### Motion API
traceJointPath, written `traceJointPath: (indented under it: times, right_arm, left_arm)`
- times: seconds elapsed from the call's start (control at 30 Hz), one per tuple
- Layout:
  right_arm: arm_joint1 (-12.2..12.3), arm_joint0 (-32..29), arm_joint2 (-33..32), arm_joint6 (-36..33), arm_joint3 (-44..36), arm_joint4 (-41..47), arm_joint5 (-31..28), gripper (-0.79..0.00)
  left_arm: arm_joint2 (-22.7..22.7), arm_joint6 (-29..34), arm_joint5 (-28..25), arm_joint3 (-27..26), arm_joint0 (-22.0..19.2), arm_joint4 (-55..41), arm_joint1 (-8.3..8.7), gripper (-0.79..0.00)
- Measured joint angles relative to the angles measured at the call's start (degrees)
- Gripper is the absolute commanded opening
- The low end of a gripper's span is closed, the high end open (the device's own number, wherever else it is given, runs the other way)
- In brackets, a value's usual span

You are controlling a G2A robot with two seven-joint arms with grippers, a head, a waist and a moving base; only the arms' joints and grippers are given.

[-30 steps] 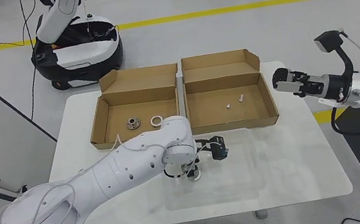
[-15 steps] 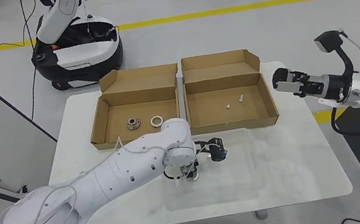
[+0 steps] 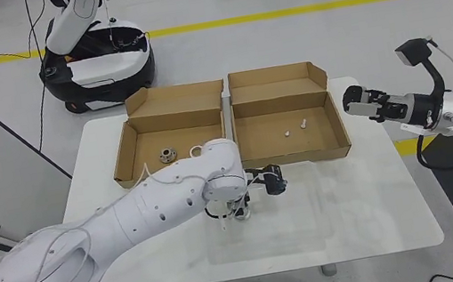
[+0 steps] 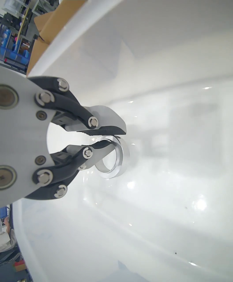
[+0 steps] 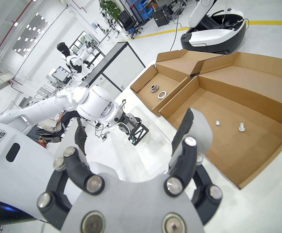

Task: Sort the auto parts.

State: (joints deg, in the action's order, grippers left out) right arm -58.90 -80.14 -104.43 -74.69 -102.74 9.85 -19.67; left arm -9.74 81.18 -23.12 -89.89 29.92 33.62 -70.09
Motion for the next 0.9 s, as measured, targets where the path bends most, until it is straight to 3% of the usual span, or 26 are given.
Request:
traceJointPath:
  times: [0.2, 0.67, 0.9]
  right_arm:
    - [0.00, 0.00, 0.00, 0.00, 0.00, 0.00, 0.00, 0.000]
    - [0.00, 0.00, 0.00, 0.00, 0.00, 0.00, 0.00, 0.000]
    - [0.00, 0.00, 0.00, 0.00, 0.00, 0.00, 0.00, 0.000]
  left_arm:
    - [-2.01, 1.27, 1.29, -3.87, -2.83, -5.16, 1.44, -0.785]
    - [-8.92, 4.21, 4.22, -15.52, -3.24, -7.16, 6.21, -0.785]
    - [-9.18, 4.27, 4.29, -15.92, -3.16, -7.00, 6.37, -0.785]
